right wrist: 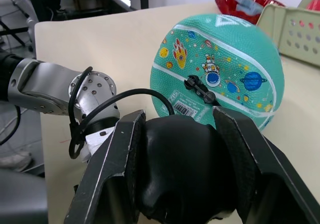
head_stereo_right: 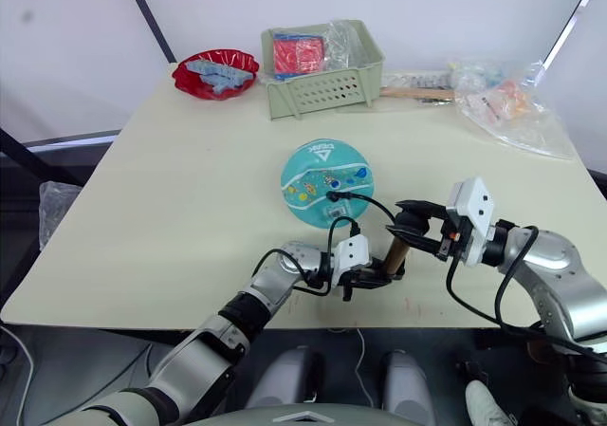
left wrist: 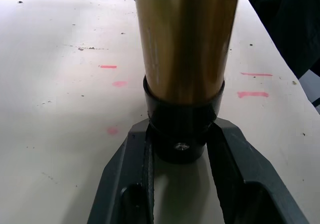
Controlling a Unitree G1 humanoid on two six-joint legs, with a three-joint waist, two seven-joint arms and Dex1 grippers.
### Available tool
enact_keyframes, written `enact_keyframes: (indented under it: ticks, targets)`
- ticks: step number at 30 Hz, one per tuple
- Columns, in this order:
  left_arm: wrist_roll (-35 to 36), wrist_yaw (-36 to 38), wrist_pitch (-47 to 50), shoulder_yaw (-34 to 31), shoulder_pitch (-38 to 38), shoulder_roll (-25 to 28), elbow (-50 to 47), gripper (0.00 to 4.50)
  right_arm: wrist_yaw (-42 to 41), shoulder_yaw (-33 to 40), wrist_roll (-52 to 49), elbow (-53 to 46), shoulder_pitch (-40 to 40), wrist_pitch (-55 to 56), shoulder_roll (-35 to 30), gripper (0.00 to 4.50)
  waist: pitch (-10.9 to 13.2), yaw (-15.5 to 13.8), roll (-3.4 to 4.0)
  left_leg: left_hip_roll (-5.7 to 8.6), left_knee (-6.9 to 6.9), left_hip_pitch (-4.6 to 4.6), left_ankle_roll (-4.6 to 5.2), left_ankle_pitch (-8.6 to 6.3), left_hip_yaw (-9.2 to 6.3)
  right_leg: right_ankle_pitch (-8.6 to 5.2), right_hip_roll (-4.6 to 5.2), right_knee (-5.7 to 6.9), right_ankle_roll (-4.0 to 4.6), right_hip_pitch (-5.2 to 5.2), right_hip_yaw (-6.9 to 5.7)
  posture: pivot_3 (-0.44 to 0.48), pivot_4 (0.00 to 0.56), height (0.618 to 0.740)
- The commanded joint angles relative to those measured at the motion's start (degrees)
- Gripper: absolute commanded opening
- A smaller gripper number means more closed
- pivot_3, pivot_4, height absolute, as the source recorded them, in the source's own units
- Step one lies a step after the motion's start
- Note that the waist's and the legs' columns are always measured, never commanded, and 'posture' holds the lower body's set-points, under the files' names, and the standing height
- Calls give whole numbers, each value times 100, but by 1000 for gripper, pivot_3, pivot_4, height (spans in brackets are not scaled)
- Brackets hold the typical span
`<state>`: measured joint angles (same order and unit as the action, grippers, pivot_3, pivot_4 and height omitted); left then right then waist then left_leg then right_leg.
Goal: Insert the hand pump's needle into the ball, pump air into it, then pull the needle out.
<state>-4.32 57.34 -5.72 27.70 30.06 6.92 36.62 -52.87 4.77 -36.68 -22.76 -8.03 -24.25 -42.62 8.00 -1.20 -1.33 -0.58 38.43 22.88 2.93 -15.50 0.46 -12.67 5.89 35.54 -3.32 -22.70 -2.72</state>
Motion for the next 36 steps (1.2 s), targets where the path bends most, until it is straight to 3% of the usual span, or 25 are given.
enact_keyframes:
  ticks: [1, 11, 23, 30, 36]
  targets:
    - [-396, -110, 239, 170, -226, 221, 652, 1085, -59, 639, -632, -345, -351, -360, -307, 1631, 16, -2, 6, 0, 0, 0, 0, 0, 0, 0, 0, 0, 0, 0, 0, 0, 150, 738]
    - [-447, -135, 92, 206, -242, 198, 813, 1085, 134, 1576, -1855, -383, -1350, -1426, -1079, 1631, 57, -8, 16, 5, 5, 7, 1, 1, -5, 1, 5, -1, -2, 1, -7, 0, 150, 738]
    - [-466, -136, 22, 220, -242, 190, 889, 1085, 315, 1814, -2311, -286, -1905, -1788, -1390, 1631, 58, -9, 17, 5, 5, 6, 1, 1, -4, 1, 6, -1, -2, 1, -6, 0, 150, 738]
    - [-465, -146, 29, 209, -224, 194, 902, 1085, 356, 1484, -2098, -554, -1421, -1703, -1125, 1631, 55, -8, 15, 5, 4, 6, 1, 1, -5, 1, 6, -1, -2, 1, -6, 0, 150, 738]
    - [-459, -158, 24, 198, -181, 178, 936, 1085, 136, 688, -1004, -543, -397, -1037, -810, 1631, 4, 9, -30, 2, 4, -6, 1, 1, -10, 0, 2, -1, -3, 8, -10, 0, 150, 738]
